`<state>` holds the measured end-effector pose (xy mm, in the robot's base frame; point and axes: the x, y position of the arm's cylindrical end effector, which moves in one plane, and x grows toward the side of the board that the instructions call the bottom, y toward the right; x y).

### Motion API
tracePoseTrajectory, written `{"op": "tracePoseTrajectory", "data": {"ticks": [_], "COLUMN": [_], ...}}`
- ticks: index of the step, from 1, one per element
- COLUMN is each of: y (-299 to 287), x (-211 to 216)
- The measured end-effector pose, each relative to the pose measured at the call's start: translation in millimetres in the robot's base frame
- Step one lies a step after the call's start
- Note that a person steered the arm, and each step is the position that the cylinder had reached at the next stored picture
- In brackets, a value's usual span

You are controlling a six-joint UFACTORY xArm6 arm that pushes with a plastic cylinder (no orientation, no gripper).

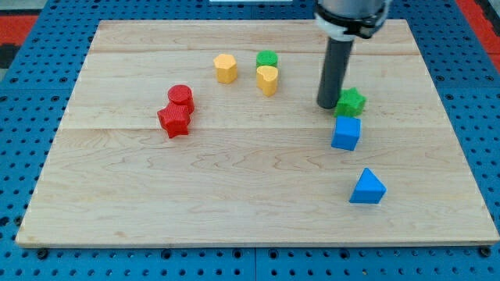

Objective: Move the red and green blocks parallel to each other

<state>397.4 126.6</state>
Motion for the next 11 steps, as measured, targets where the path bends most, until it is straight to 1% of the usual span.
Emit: {"op": "tracePoseTrajectory", "data": {"ticks": [1,2,3,4,5,6,7,9,10,11], "y": [-19,-13,-51,-82,-142,-139,-94,7,-41,-75], "x": [-17,-41,-83,-137,-134,-106,-95,-93,-122,-89]}}
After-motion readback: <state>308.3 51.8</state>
